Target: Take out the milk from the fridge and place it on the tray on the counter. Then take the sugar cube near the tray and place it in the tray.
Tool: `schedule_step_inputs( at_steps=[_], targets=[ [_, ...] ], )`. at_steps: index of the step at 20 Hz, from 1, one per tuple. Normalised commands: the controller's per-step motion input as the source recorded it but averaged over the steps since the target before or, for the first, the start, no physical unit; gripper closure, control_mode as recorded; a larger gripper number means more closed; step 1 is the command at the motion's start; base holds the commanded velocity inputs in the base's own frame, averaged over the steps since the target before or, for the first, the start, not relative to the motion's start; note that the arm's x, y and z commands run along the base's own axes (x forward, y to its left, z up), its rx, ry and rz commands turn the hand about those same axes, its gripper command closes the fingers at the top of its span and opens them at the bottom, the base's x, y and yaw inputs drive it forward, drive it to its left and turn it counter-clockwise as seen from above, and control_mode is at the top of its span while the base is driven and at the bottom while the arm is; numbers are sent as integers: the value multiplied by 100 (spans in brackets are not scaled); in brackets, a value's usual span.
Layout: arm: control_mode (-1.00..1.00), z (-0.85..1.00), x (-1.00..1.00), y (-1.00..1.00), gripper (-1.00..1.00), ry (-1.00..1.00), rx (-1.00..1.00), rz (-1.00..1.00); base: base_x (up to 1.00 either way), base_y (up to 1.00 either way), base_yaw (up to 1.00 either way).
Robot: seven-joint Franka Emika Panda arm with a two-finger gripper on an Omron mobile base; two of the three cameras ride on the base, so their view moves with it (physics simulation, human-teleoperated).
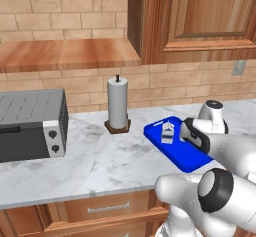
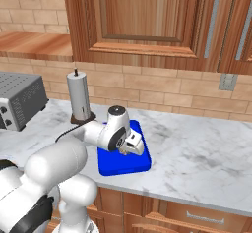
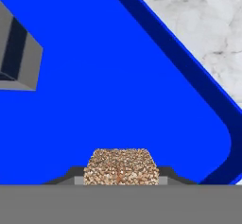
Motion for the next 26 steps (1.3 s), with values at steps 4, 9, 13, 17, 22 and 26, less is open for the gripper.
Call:
schedule_step_inputs(
  at_steps=[4, 9, 13, 17, 22, 26],
  targets=[
    [-100, -34, 3, 0, 100, 4, 0, 2, 0, 0, 0],
    [-100, -29, 2, 0, 100, 3, -1, 1, 0, 0, 0],
    [-100, -28, 13, 0, 100, 5, 0, 0, 0, 0, 0],
    [-100, -30, 14, 0, 100, 5, -1, 0, 0, 0, 0],
    [-100, -38, 6, 2, -100, 2, -2, 0, 0, 0, 0],
    [-100, -11, 3, 2, -100, 1, 0, 0, 0, 0, 0]
  ],
)
